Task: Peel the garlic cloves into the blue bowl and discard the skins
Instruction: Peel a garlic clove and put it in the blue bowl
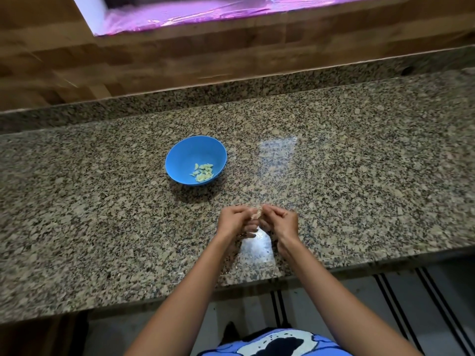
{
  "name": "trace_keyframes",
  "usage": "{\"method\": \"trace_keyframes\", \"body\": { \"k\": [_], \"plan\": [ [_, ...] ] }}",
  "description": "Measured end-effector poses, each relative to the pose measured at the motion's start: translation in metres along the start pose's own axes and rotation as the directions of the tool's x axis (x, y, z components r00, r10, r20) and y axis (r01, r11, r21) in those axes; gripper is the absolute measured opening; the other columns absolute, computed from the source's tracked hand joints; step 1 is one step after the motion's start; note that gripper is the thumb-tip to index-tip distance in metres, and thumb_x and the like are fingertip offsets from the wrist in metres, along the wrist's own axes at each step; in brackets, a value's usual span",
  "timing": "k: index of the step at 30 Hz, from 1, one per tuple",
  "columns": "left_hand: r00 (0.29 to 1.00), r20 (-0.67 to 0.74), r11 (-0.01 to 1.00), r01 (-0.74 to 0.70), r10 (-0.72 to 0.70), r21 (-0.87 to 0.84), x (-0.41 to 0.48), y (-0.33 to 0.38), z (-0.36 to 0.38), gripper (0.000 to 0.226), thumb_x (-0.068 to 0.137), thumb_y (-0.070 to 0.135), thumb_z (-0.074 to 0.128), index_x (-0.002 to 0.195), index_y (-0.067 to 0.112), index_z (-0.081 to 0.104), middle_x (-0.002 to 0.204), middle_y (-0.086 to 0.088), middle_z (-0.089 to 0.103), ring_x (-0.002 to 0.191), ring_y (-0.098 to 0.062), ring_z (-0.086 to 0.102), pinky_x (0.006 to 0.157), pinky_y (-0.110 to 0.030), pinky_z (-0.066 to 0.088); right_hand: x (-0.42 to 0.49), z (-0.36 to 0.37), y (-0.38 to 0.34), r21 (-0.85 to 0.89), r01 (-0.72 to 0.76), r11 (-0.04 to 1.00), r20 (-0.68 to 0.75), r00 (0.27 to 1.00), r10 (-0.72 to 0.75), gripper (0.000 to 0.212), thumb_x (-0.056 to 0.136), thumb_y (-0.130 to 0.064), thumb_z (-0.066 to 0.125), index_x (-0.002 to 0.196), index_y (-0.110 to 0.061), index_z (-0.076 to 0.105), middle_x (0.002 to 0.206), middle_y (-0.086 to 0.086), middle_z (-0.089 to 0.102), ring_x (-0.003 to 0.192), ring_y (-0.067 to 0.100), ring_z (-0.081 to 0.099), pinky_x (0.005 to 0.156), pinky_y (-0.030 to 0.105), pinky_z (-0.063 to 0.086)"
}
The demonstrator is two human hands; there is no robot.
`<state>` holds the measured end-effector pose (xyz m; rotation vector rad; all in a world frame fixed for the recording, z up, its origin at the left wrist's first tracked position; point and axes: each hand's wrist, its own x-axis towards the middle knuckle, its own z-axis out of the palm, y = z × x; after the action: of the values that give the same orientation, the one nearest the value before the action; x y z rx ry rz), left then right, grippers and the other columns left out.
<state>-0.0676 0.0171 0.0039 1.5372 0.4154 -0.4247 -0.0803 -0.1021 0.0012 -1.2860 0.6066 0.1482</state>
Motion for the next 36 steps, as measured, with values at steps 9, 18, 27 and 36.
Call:
{"method": "trace_keyframes", "body": {
  "k": [9, 18, 27, 36],
  "plan": [
    [0.977, -0.150, 0.931, -0.090, 0.151, 0.353, 0.013, 0.000, -0.036, 0.009, 0.085, 0.015, 0.069, 0.087, 0.007, 0.072, 0.081, -0.008, 0.072, 0.069, -0.015, 0.066, 0.068, -0.027, 0.057, 0.022, -0.022, -0.016, -0.838, 0.365, 0.406, 0.216, 0.904, -0.368, 0.016, 0.087, -0.019, 0.061, 0.097, -0.008, 0.068, 0.087, 0.004, 0.070, 0.051, 0.000, 0.052, 0.045, 0.009, 0.040],
    [0.995, -0.047, 0.684, -0.025, 0.087, 0.729, 0.023, 0.016, -0.029, 0.005, 0.076, 0.009, 0.076, 0.077, 0.006, 0.071, 0.078, -0.005, 0.071, 0.073, -0.014, 0.068, 0.071, -0.031, 0.057, 0.030, -0.035, -0.004, -0.874, 0.388, 0.295, 0.268, 0.888, -0.374, 0.023, 0.083, -0.024, 0.065, 0.102, -0.011, 0.064, 0.109, 0.005, 0.061, 0.097, 0.015, 0.058, 0.088, 0.020, 0.045],
    [0.984, 0.070, 0.857, -0.175, 0.162, 0.485, 0.015, 0.018, -0.024, 0.010, 0.081, 0.003, 0.070, 0.089, -0.001, 0.072, 0.085, -0.011, 0.072, 0.074, -0.016, 0.069, 0.067, -0.025, 0.058, 0.008, -0.004, -0.011, -0.711, 0.570, 0.413, 0.393, 0.808, -0.439, 0.029, 0.091, -0.017, 0.056, 0.119, -0.014, 0.061, 0.117, 0.003, 0.063, 0.105, 0.013, 0.060, 0.095, 0.023, 0.045],
    [0.934, 0.120, 0.842, -0.357, 0.338, 0.406, 0.000, 0.025, -0.037, 0.012, 0.082, 0.006, 0.069, 0.094, 0.007, 0.072, 0.079, -0.005, 0.072, 0.066, -0.012, 0.065, 0.062, -0.024, 0.054, 0.018, 0.002, -0.016, -0.546, 0.337, 0.767, 0.423, 0.901, -0.095, 0.010, 0.083, -0.019, 0.067, 0.085, -0.010, 0.073, 0.078, 0.013, 0.070, 0.051, 0.011, 0.049, 0.045, 0.022, 0.039]
  ]
}}
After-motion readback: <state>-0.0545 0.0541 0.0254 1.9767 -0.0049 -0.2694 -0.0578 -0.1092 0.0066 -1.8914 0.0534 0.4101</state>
